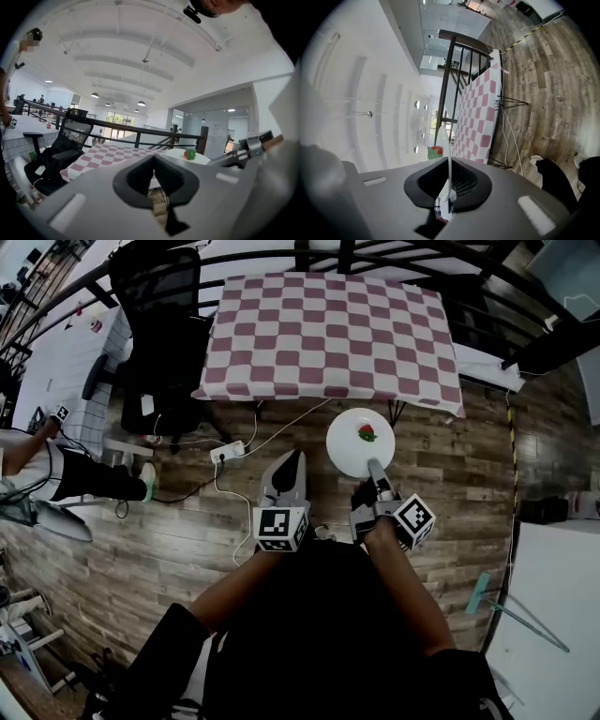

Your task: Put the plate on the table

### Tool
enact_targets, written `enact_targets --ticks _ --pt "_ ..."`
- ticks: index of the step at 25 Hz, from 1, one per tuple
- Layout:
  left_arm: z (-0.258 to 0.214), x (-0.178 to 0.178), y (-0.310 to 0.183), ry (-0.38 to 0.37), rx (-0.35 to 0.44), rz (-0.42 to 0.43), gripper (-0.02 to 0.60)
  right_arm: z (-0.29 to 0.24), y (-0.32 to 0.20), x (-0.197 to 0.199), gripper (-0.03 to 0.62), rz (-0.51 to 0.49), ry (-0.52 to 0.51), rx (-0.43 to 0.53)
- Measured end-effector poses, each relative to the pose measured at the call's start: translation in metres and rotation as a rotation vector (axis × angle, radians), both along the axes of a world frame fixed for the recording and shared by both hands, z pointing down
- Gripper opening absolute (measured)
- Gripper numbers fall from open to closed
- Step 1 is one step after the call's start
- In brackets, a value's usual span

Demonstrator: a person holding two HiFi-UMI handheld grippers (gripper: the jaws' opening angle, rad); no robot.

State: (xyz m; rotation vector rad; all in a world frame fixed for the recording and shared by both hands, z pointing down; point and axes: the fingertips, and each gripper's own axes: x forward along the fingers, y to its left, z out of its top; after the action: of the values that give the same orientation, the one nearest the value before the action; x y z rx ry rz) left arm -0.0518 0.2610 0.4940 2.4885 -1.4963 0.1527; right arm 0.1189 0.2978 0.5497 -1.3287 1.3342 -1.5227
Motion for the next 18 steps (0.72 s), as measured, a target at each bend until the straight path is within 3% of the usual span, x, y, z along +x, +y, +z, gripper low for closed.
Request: enact_targets --ticks 8,13,18 --pt "0.005 0.009 -0.093 0.018 -0.014 0.025 0.009 0.002 -0.091 0.002 0.012 -0.006 0.008 -0.015" --pt "0.006 0.001 -0.156 0.01 -0.028 0.027 0.009 0.006 -0.152 -0.006 0.012 -0.039 0.043 -0.079" --pt "0.011 -0.002 -0.224 0.02 -0.046 0.068 0.009 0.005 -0.22 -0.012 0.012 -0.004 -0.019 -0.056"
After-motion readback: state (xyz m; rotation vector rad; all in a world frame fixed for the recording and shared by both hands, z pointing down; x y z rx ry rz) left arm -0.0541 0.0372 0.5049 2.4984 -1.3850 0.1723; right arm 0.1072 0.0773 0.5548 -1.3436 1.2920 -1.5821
